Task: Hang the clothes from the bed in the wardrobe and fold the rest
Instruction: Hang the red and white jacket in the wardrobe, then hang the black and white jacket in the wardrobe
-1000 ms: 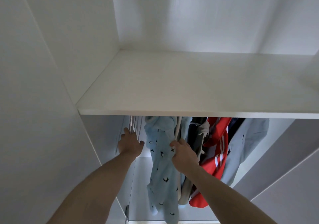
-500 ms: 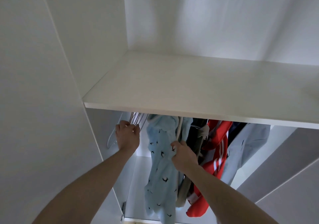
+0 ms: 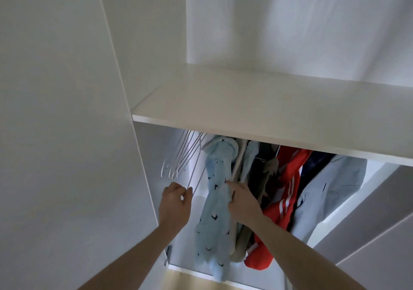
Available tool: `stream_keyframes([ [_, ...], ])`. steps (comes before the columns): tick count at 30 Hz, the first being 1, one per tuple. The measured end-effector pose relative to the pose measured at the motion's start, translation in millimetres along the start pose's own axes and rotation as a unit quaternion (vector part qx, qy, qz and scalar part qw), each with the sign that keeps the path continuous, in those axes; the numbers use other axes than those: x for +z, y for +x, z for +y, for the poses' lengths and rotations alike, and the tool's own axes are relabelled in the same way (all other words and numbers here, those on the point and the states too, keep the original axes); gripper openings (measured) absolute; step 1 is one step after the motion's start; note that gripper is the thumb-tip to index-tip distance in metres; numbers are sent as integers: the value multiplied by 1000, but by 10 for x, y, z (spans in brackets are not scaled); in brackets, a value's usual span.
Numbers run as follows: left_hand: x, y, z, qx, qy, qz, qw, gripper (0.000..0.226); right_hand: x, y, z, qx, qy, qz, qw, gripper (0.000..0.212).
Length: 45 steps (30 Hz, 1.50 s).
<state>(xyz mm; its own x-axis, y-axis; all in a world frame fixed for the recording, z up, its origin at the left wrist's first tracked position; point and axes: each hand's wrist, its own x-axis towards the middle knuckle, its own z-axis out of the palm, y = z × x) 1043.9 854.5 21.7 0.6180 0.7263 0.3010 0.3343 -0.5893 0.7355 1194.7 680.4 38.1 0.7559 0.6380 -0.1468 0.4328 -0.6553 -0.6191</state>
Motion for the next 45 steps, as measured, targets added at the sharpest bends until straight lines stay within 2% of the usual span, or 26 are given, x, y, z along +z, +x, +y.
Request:
stream_keyframes([
  [5, -346, -755, -160, -4, -12, 4, 1000, 49, 144, -508, 187, 7, 61, 19, 998, 63],
  [10, -578, -1639, -340, -3, -1, -35, 999, 46, 448, -1139, 254, 37, 192, 0, 981, 55],
  [14, -618, -2021, -434, -5, 27, -96, 995, 50, 630, -1587, 328, 84, 252, -12, 964, 48],
  [18, -595, -2155, -489, 34, 23, -182, 982, 49, 755, -2164, 427, 141, 287, 0, 947, 40],
  [22, -535, -2254, -540, 70, -50, -249, 965, 46, 963, -2713, 467, 220, 335, 43, 915, 37],
  [26, -532, -2571, -632, 64, -95, -307, 945, 45, 1281, -3340, 371, 311, 389, 116, 860, 36],
  [30, -677, -3107, -696, 69, -119, -377, 916, 44, 1578, -3980, 236, 365, 423, 162, 813, 35],
  [34, -805, -3509, -681, 109, -115, -466, 871, 42, 1785, -4656, 148, 398, 431, 235, 775, 38],
  [37, -819, -3669, -456, 159, -82, -550, 815, 46, 1869, -5256, 121, 422, 429, 296, 742, 38],
  [39, -827, -3777, -241, 229, -61, -589, 773, 47, 1936, -5699, 122, 431, 428, 337, 720, 38],
  [41, -873, -3961, 4, 306, -41, -623, 719, 46, 2016, -6188, 103, 443, 415, 366, 705, 38],
  [45, -1095, -4746, 498, 446, 6, -677, 585, 46, 2283, -7481, -19, 475, 368, 444, 665, 41],
])
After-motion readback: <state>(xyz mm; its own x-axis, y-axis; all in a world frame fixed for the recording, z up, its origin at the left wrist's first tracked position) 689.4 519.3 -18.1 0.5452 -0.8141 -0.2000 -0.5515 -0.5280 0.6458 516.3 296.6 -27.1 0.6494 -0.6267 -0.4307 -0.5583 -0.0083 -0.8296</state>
